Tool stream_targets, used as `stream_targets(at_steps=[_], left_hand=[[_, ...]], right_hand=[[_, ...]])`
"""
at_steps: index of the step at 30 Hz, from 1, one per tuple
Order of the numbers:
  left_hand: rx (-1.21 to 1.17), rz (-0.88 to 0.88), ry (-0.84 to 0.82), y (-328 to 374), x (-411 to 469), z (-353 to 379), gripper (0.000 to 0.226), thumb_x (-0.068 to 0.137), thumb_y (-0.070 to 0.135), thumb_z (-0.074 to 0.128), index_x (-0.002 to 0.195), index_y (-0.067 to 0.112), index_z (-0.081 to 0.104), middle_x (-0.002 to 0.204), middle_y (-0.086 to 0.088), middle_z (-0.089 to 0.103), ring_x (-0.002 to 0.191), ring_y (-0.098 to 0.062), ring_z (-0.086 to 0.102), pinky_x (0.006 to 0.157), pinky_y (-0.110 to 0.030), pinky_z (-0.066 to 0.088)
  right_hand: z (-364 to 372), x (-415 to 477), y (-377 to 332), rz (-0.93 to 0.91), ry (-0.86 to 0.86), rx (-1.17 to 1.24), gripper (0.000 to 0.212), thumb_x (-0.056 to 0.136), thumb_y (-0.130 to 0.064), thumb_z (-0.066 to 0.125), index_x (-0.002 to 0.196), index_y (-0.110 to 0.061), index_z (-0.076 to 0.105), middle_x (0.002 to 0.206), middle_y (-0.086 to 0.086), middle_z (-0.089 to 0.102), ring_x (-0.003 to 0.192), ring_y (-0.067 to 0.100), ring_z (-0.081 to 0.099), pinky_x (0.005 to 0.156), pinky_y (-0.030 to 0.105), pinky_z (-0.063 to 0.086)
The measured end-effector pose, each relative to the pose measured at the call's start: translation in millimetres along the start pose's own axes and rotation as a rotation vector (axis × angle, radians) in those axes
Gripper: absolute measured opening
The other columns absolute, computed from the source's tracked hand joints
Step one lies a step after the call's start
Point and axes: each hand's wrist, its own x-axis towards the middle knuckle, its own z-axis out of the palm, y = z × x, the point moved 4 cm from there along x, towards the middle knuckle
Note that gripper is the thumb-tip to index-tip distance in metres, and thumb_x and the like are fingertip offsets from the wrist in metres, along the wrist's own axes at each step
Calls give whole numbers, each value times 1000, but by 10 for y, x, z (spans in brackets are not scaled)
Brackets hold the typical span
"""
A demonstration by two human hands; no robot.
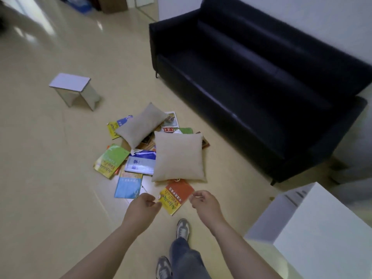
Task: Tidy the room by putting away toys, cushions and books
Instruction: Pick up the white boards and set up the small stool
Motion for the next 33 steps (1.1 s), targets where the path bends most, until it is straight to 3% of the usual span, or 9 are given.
stream_targets(at_steps=[6, 8, 10, 12, 18, 23, 28, 33], left_hand=[[-70, -95, 83, -143, 299, -488, 32, 87, 26, 65, 115, 11, 62, 112, -7, 66, 91, -18, 56, 76, -25, 39], [-99, -118, 122, -127, 449, -670, 32, 87, 27, 65, 115, 11, 62, 112, -5, 66, 95, -20, 59, 78, -26, 41], [-112, -127, 147, -89, 583, -821, 33, 87, 27, 64, 116, 12, 62, 113, -4, 66, 99, -20, 60, 79, -26, 42], [-123, -143, 165, -63, 714, -946, 32, 88, 27, 64, 116, 12, 62, 113, -4, 65, 96, -19, 60, 75, -25, 42], [-181, -160, 213, -63, 1044, -1227, 27, 87, 25, 64, 112, 13, 63, 104, -1, 64, 78, -8, 57, 58, -14, 37], [-203, -161, 215, -154, 1274, -1521, 24, 87, 24, 65, 108, 14, 63, 104, -2, 65, 86, -13, 57, 61, -11, 36], [-207, -145, 202, -363, 1653, -2006, 17, 87, 25, 65, 102, 19, 61, 101, 0, 64, 86, -10, 56, 60, -9, 34], [-178, -115, 174, -679, 2016, -2711, 18, 88, 25, 64, 104, 17, 61, 97, 1, 64, 90, -14, 58, 71, -23, 39]], right_hand=[[416, 364, -412, -46, -74, -85, 9, 89, -20, 63, 97, -17, 60, 94, 0, 63, 81, 8, 57, 60, 5, 38], [546, 548, -604, -60, -90, -119, 9, 88, -22, 65, 95, -18, 62, 95, 1, 66, 86, 11, 60, 74, 14, 46], [658, 706, -764, -55, -103, -149, 8, 87, -24, 65, 92, -20, 62, 93, 0, 67, 93, 17, 64, 89, 31, 50], [768, 851, -925, -54, -126, -172, 4, 86, -25, 64, 87, -23, 61, 87, -4, 67, 93, 20, 66, 90, 37, 51], [1050, 1190, -1261, -59, -178, -235, 10, 84, -28, 64, 94, -27, 61, 93, -5, 67, 93, 16, 65, 91, 35, 51], [1282, 1315, -1545, -67, -185, -221, 15, 87, -21, 63, 102, -17, 63, 86, -5, 62, 84, 16, 61, 72, 24, 46], [1793, 1476, -1891, -65, -185, -215, 19, 88, -23, 63, 105, -17, 61, 102, 4, 66, 98, 20, 64, 90, 32, 49], [2541, 1508, -2196, -39, -149, -209, 21, 89, -27, 62, 108, -18, 62, 106, 2, 66, 96, 17, 64, 84, 31, 50]])
